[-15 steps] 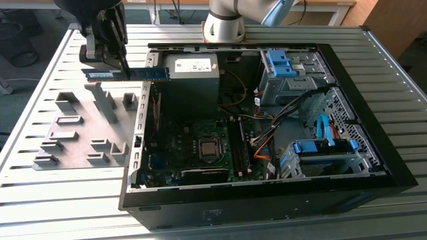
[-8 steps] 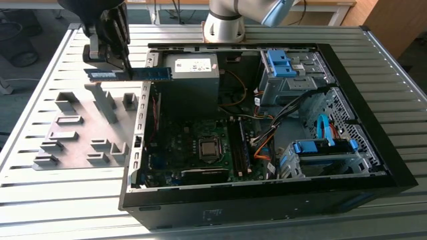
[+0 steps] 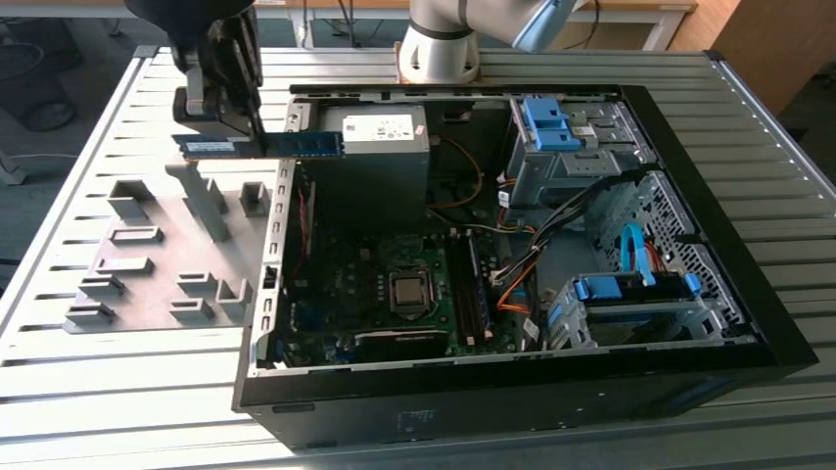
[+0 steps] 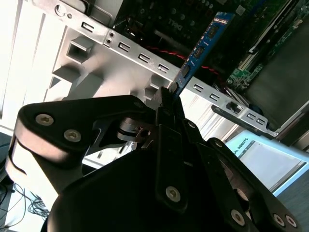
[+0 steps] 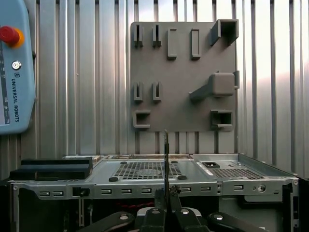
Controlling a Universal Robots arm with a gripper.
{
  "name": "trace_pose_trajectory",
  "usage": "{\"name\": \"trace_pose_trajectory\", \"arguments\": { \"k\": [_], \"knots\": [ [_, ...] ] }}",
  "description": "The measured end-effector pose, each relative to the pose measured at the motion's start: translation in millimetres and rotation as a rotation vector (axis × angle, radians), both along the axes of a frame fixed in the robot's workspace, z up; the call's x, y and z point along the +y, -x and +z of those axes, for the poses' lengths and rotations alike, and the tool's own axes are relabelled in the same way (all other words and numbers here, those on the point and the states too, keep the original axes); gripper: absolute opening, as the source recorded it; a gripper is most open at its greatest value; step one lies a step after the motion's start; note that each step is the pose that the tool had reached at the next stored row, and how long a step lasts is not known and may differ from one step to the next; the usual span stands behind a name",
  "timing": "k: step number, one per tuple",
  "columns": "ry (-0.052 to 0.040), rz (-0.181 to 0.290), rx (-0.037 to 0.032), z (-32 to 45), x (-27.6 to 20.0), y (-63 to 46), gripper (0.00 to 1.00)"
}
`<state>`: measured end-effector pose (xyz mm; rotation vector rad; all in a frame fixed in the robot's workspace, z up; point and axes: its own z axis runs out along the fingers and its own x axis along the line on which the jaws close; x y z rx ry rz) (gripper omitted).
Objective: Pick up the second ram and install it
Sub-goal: 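Pick up the second ram and move it above second insertion slot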
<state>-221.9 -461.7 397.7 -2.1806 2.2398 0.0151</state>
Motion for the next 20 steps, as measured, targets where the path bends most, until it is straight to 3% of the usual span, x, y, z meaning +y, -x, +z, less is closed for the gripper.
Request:
{"name": "trace_pose_trajectory", "arguments": {
  "k": [20],
  "knots": [
    [0.0, 0.0, 0.0, 0.0, 0.0, -28.0, 0.14]
  ]
}}
